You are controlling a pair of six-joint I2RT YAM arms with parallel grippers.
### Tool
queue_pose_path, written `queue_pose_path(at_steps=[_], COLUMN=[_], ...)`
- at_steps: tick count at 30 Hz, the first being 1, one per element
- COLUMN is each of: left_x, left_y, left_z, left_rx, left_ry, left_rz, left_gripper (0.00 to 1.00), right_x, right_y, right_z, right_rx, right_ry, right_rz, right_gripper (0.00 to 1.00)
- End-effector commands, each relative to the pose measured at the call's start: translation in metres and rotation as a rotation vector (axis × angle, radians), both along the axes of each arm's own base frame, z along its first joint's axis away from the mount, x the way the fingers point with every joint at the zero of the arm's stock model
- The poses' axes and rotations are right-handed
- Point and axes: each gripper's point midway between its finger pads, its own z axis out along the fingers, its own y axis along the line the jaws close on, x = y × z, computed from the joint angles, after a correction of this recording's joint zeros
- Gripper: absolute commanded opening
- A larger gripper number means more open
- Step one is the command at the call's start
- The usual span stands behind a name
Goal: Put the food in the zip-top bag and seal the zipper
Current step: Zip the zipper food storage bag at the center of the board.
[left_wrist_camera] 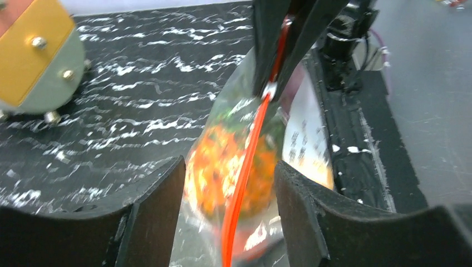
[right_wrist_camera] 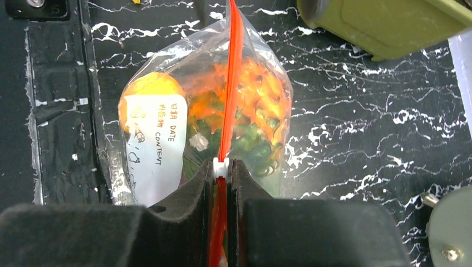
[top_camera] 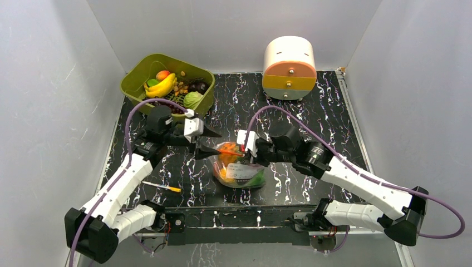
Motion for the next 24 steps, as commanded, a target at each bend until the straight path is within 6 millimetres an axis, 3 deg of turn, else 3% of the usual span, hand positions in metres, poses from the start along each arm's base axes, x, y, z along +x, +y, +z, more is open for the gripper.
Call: queue_pose_path(at_steps=[1,6,11,16,18,22,24], left_x=[-0.022,-0.027,-0.020,-0.016,-0.015,-0.014,-0.012], left_y=[-0.027,-0.047,-0.051,-0.053,-0.054,-0.057,-0.056], left_z=[0.009,-0.014,-0.017,-0.019,-0.015,0.008,0.015], left_rx=[0.007,0.062,0.081,0.097,0.091,0.052,0.021], left_ry=[-0.070,-0.034,-0.046,-0.032,-0.036,-0.087,-0.113], left_rz=[-0.179,-0.223,-0.198,-0.203,-0.210,-0.177,-0.136], left_gripper=[0.59,0.59,0.52,0.30,0.01,0.00,0.00], right_x=[0.009,0.008,0.006,0.004,0.003,0.008,0.012], right_y=[0.026,0.034,0.033,0.034,0.035,0.033,0.031], right_z=[0.052,0.055,0.056,0.068,0.078,0.101,0.112], right_rx=[0.117,0.122,0.129,0.183,0.217,0.291,0.356], right_ry=[-0.106,-0.108,-0.106,-0.105,-0.113,-0.111,-0.061], right_rz=[0.079,0.114,0.118,0.104,0.102,0.037,-0.039], right_gripper=[0.00,0.00,0.00,0.00,0.00,0.01,0.18])
